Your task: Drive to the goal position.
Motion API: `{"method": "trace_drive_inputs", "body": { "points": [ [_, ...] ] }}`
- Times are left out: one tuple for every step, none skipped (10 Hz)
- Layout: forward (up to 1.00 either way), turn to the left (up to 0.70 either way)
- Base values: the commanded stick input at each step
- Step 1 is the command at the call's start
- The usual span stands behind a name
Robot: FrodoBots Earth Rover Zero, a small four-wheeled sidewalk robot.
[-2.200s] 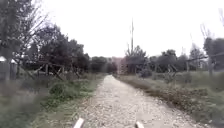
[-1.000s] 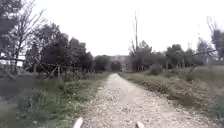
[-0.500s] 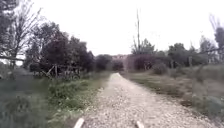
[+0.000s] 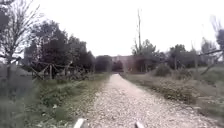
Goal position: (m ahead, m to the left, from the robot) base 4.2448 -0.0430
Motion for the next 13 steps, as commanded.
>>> {"method": "trace_drive_inputs", "body": {
  "points": [
    [0.7,-0.26],
    [0.7,-0.16],
    [0.7,0.0],
    [0.7,0.0],
    [0.7,0.0],
    [0.7,0.0],
    [0.7,-0.02],
    [0.7,-0.27],
    [0.7,-0.09],
    [0.7,0.0],
    [0.7,0.0],
    [0.7,0.0],
    [0.7,0.0]
  ]
}}
